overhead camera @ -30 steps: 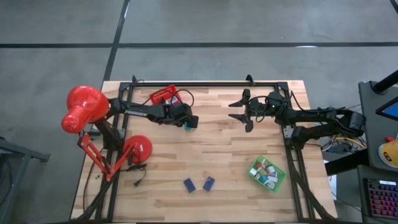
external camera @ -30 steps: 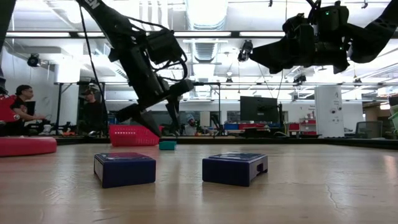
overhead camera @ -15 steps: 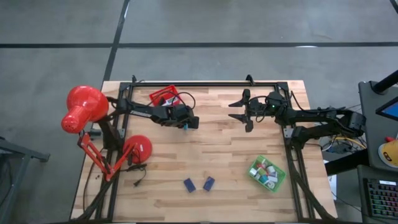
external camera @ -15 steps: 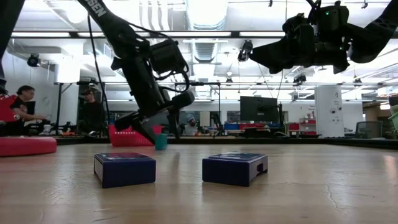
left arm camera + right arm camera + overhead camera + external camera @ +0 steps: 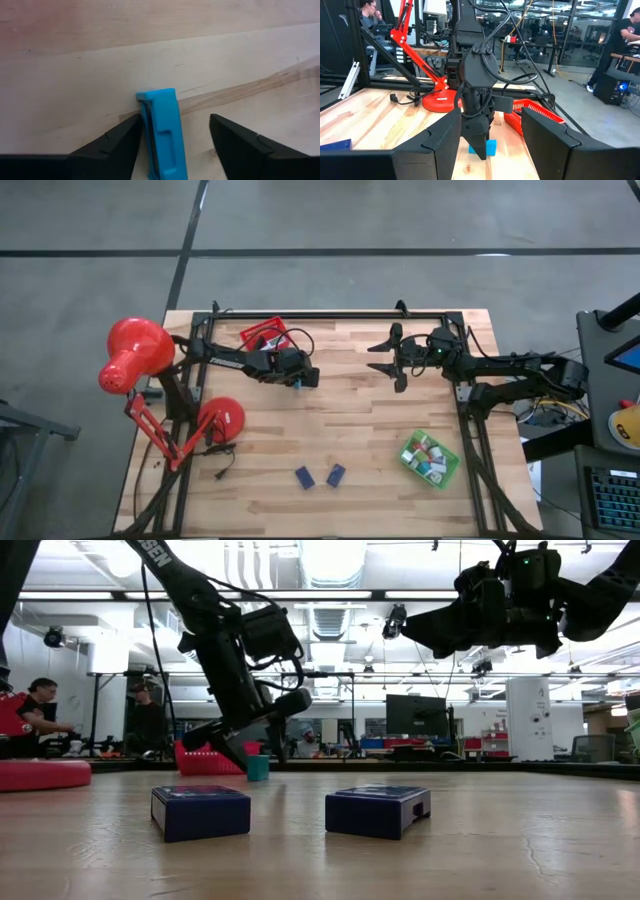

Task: Pick & Place Office items
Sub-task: Put the light blue digital clock into the red bin

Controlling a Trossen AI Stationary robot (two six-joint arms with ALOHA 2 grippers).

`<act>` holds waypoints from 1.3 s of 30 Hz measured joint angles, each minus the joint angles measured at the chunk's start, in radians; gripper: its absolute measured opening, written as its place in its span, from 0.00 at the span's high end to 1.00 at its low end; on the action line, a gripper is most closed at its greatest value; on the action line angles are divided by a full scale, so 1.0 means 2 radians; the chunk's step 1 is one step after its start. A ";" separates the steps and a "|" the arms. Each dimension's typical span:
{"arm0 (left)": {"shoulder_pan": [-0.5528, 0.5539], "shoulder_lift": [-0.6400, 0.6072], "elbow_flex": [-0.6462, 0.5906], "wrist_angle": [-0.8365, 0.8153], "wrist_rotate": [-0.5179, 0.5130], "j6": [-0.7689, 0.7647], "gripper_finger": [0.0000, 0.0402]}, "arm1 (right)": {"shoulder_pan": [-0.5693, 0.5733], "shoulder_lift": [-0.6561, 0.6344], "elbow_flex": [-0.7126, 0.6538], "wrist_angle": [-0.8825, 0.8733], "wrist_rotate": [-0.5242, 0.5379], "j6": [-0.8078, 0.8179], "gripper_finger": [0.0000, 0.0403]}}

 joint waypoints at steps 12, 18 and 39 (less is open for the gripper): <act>0.000 0.001 -0.001 -0.005 0.000 0.012 0.71 | 0.000 0.000 0.000 0.000 0.000 0.000 0.50; 0.000 0.001 -0.001 -0.003 0.005 0.013 0.84 | 0.000 0.000 0.000 0.000 0.000 0.000 0.50; 0.022 -0.056 0.039 0.009 -0.043 0.181 0.85 | 0.000 0.000 0.000 0.000 0.000 0.000 0.50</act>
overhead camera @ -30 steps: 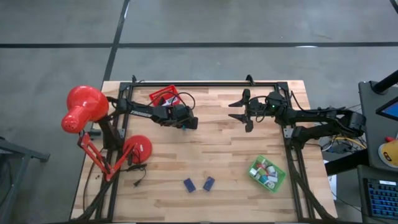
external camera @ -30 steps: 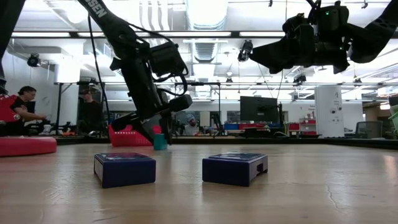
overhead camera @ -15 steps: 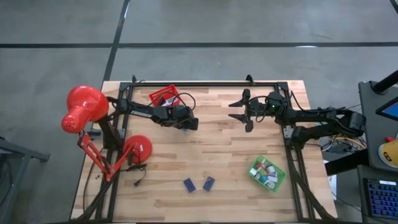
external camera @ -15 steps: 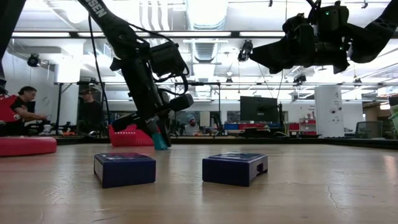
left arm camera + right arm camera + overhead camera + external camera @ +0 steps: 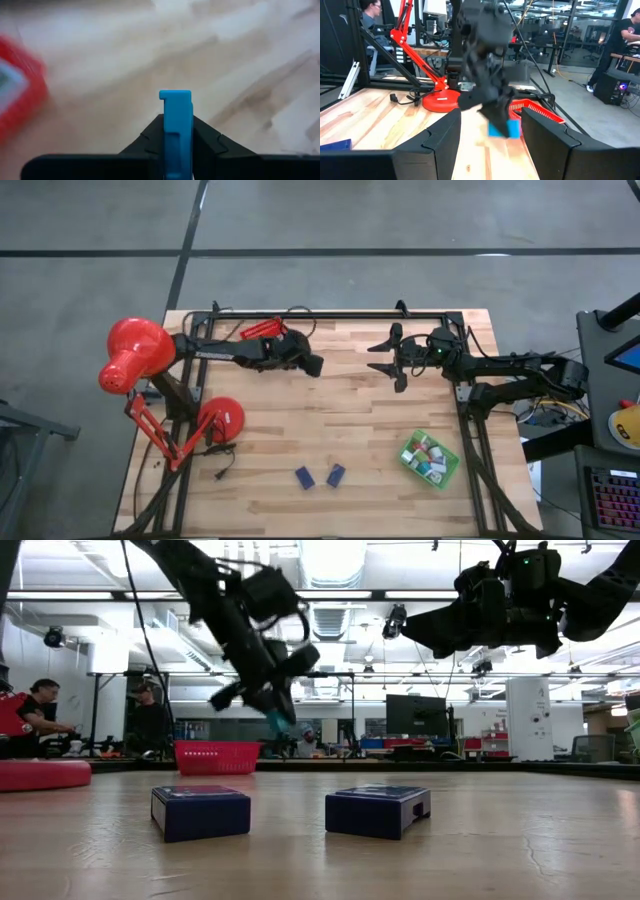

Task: Pick & Place Office items
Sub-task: Put the light blue digital clock into the red bin

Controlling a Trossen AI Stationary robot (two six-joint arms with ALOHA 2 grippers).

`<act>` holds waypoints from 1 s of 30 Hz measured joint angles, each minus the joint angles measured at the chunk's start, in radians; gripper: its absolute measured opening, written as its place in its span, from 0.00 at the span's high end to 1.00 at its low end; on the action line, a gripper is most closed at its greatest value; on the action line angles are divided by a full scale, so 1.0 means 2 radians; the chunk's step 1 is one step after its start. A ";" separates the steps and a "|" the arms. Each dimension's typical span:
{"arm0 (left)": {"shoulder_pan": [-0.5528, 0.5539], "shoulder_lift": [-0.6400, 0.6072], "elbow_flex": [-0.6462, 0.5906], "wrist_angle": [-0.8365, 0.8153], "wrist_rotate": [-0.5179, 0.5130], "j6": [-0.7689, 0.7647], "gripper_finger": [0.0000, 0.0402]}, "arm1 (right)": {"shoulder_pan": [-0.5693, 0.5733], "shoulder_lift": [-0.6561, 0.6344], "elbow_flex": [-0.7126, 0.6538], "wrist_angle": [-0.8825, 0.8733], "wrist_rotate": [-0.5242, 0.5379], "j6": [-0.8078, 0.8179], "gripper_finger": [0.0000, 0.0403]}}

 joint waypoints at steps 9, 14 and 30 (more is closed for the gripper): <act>0.038 -0.060 0.001 -0.074 -0.037 0.054 0.85 | 0.000 0.000 0.000 0.000 0.000 0.000 0.50; 0.078 -0.071 0.001 -0.130 -0.041 0.034 0.85 | 0.000 0.000 0.000 0.000 0.000 0.000 0.50; 0.201 -0.031 0.001 -0.111 0.083 0.110 0.84 | 0.000 0.000 0.000 0.000 0.000 0.000 0.50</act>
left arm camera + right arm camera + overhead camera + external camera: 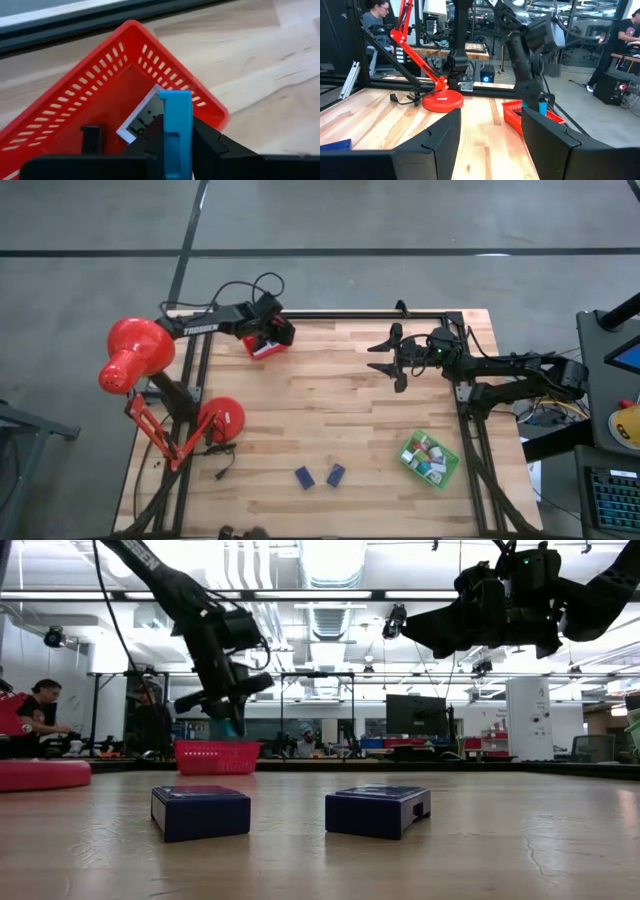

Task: Pick & Place Office items
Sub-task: Put the light blue digital clock into the red bin

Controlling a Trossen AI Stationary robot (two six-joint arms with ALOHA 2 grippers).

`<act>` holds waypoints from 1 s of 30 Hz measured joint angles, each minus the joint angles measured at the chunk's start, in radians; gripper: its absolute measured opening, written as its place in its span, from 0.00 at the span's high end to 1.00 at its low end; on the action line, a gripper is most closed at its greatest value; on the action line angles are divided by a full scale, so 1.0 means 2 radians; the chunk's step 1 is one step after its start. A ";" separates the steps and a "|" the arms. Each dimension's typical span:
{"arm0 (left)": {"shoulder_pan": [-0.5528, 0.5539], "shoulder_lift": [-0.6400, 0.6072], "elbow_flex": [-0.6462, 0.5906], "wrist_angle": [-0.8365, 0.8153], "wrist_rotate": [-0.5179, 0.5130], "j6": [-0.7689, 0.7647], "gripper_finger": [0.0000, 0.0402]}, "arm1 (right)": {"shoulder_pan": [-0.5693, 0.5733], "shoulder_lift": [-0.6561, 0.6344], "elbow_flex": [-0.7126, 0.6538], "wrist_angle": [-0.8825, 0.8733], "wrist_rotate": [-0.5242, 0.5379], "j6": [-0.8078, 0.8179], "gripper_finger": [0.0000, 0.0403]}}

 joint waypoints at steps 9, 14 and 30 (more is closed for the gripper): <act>0.017 0.041 0.000 0.005 0.005 0.002 0.84 | 0.000 0.000 0.000 0.000 0.000 0.000 0.50; 0.020 0.045 -0.001 0.008 0.024 0.011 0.84 | 0.000 0.000 0.000 0.000 0.000 0.000 0.50; 0.022 0.044 0.000 0.026 0.033 0.036 0.46 | 0.000 0.000 0.000 0.000 0.000 0.000 0.50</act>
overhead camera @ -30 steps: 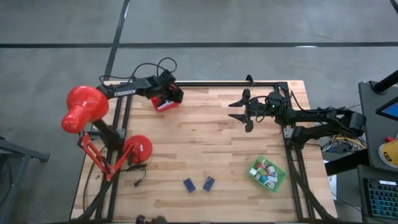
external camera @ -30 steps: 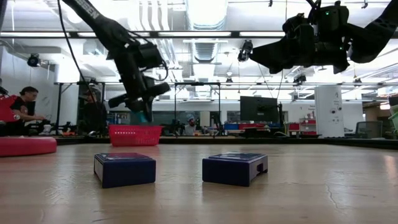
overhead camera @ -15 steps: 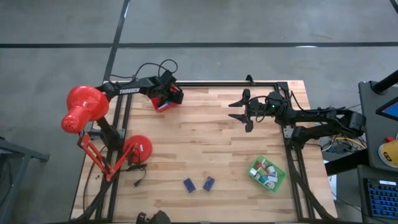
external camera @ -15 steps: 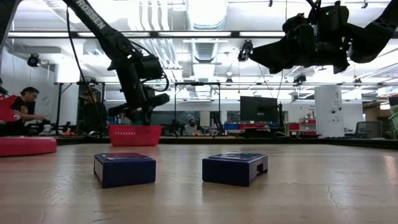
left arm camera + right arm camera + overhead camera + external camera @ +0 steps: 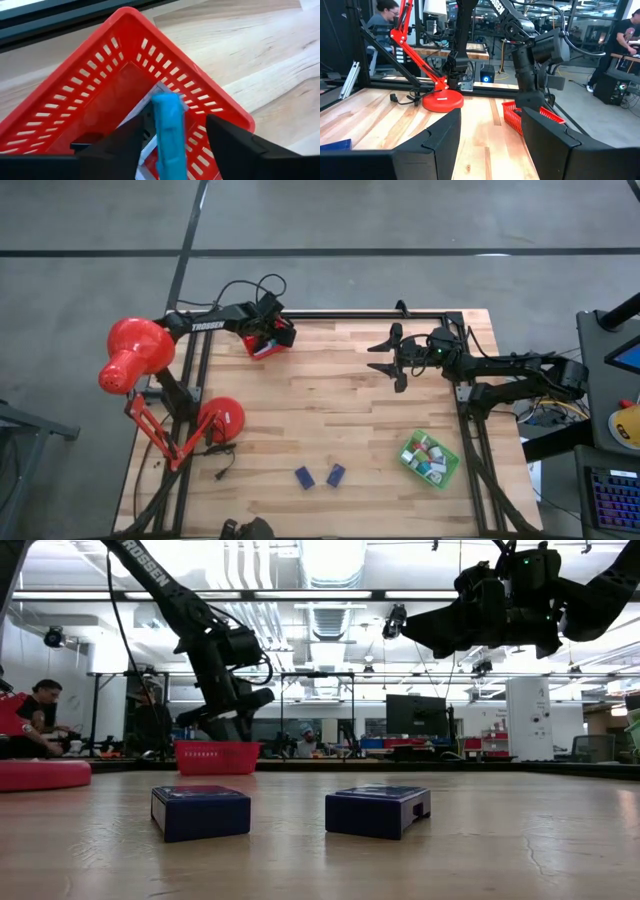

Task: Pick & Place Office items
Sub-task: Put the light blue digital clock into the red bin, then put the left dark blue digital clock into the red bin

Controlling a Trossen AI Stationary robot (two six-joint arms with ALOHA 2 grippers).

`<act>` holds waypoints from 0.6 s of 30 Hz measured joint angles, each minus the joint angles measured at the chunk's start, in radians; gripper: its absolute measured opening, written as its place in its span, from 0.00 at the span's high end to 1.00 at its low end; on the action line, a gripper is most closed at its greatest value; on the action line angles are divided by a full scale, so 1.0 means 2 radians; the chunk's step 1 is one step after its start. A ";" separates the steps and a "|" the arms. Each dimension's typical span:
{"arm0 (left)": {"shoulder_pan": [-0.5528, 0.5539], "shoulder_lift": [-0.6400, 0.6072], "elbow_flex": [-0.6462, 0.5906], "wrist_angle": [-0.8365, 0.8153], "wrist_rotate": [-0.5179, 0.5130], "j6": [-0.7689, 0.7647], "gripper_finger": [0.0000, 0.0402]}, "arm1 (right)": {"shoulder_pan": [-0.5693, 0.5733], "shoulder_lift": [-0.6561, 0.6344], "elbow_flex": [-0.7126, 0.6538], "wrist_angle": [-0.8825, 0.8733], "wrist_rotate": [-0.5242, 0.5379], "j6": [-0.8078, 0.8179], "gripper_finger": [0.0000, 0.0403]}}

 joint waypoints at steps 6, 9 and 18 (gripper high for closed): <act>0.000 0.000 0.000 0.001 0.000 -0.001 0.38 | 0.000 0.000 0.000 0.000 0.000 0.000 0.50; 0.000 0.000 0.000 0.001 0.000 -0.001 0.38 | 0.000 0.000 0.000 0.000 0.000 0.000 0.50; 0.002 0.000 0.007 -0.019 0.008 0.005 0.38 | 0.000 0.000 0.000 0.000 0.000 0.000 0.50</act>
